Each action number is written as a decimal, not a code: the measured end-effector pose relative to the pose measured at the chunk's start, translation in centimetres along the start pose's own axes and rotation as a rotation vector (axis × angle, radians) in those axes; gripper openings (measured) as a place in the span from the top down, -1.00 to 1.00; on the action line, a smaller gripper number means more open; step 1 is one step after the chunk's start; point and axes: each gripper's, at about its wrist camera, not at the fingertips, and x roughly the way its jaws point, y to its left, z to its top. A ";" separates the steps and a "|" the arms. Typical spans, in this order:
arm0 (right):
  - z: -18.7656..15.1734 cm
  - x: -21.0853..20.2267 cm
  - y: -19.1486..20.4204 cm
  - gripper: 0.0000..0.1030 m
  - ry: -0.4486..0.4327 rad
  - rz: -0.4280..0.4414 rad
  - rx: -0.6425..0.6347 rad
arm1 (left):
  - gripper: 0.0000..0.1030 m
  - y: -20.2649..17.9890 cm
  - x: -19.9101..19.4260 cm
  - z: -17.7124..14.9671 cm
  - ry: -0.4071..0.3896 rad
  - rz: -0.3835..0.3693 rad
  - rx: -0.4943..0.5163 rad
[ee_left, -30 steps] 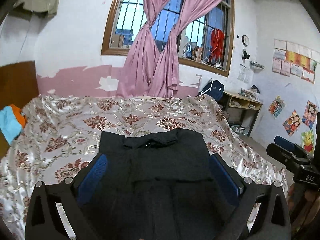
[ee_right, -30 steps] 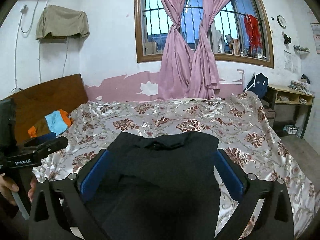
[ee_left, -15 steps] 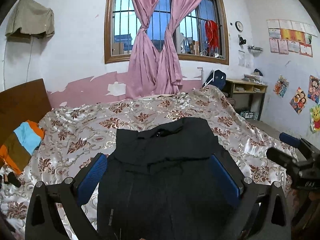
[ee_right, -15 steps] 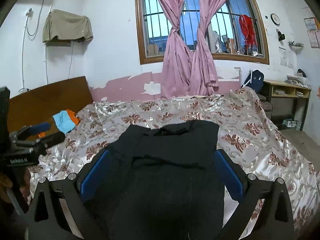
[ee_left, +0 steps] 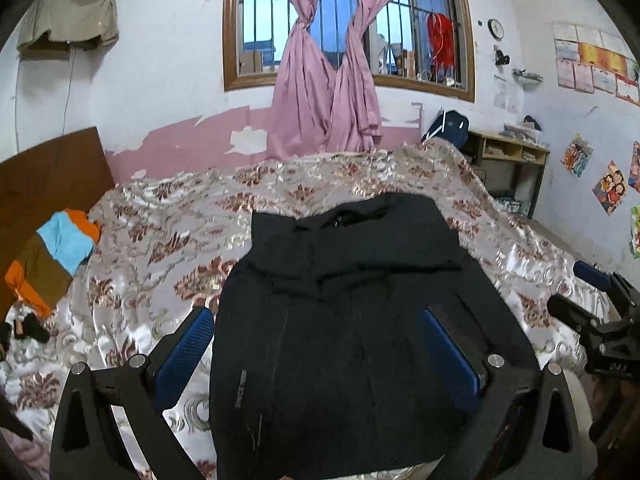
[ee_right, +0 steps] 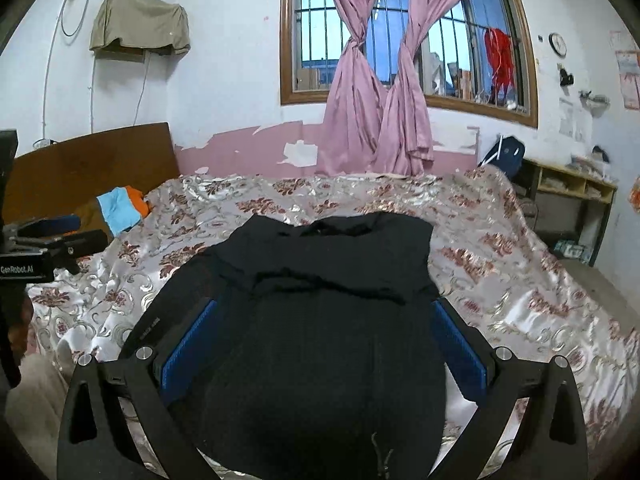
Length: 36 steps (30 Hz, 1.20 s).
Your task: Fold large clothes
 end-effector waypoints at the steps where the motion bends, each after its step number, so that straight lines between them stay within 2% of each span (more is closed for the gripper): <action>1: -0.4 0.3 0.0 -0.97 0.012 -0.002 0.004 | -1.00 0.2 0.3 -0.7 0.012 0.005 -0.003; 10: -4.1 1.9 -0.7 -0.97 0.145 -0.004 -0.021 | -1.00 2.4 3.5 -7.5 0.147 -0.085 -0.068; 14: -7.1 2.9 -0.6 -0.97 0.240 0.000 -0.061 | -1.00 2.2 4.6 -10.2 0.195 -0.103 -0.039; 20: -11.2 3.9 0.9 -0.97 0.418 -0.004 -0.227 | -1.00 0.8 6.2 -14.6 0.303 -0.099 0.033; 24: -13.5 4.2 2.7 -0.97 0.488 0.036 -0.357 | -1.00 0.5 6.9 -16.9 0.361 -0.114 0.004; 29: -14.6 4.9 3.4 -0.97 0.529 0.024 -0.396 | -1.00 0.1 7.5 -18.5 0.396 -0.075 0.011; 33: -14.8 5.8 4.1 -0.97 0.555 -0.025 -0.450 | -1.00 0.1 8.6 -19.4 0.449 -0.034 0.015; 36: -16.2 6.7 4.9 -0.97 0.612 -0.061 -0.518 | -1.00 0.4 9.7 -20.2 0.499 -0.011 -0.008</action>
